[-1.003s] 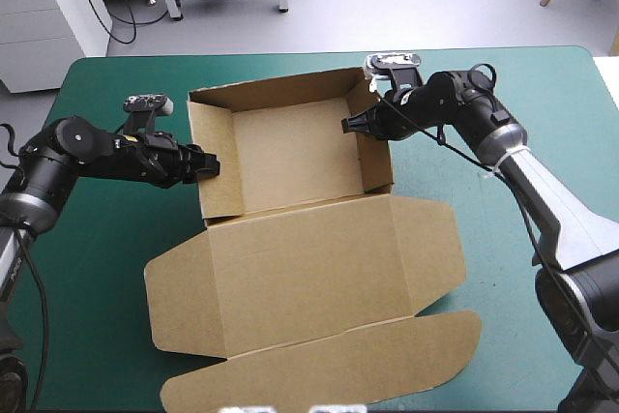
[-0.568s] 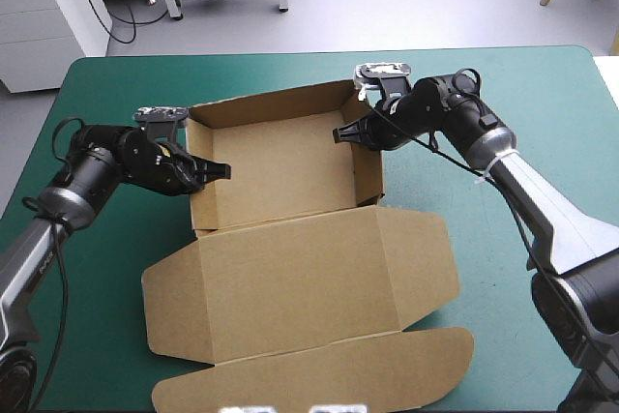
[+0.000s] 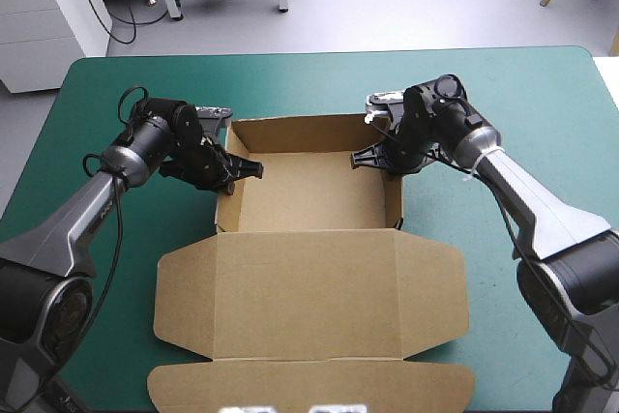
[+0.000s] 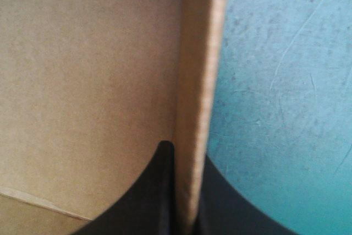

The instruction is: Fold the box

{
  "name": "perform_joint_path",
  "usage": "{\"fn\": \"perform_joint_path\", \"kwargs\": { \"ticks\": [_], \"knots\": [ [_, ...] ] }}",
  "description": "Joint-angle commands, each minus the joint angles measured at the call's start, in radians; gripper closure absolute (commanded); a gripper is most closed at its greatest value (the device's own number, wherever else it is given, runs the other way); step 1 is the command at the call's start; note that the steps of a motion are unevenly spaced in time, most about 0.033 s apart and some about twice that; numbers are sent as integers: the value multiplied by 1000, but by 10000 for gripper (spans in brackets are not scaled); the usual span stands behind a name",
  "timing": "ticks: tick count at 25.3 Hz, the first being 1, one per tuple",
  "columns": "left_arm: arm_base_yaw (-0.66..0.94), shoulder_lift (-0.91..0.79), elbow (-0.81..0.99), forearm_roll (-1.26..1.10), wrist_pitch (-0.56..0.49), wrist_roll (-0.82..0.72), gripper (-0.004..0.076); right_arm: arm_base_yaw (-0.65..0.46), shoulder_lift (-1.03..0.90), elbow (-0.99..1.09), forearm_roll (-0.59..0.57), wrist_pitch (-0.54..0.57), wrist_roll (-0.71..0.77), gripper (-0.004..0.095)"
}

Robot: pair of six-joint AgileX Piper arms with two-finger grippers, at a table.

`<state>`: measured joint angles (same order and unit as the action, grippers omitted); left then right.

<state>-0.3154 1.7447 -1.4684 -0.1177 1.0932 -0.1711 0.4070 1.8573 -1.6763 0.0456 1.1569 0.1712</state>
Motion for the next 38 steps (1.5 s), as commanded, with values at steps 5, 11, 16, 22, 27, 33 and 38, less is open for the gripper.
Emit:
{"fn": "perform_joint_path", "kwargs": {
  "ticks": [5,11,16,22,27,33,38],
  "knots": [
    [1,-34,-36,9,-44,155,626,6,29,-30,-16,47,23,795],
    [1,-34,-36,-12,-98,234,150,6,29,-30,-79,47,54,383],
    [1,-36,-65,-12,-113,234,173,6,8,-35,-99,47,38,382],
    [1,-38,-188,-12,-37,234,218,6,-6,-102,-72,47,75,382],
    [1,-38,-309,-6,59,234,264,4,-39,-186,-58,47,73,382],
    [1,-43,-449,37,202,234,363,4,-108,-194,-116,47,73,382],
    [1,-109,-474,55,202,270,657,4,-129,-189,-116,47,73,382]
  ]
}}
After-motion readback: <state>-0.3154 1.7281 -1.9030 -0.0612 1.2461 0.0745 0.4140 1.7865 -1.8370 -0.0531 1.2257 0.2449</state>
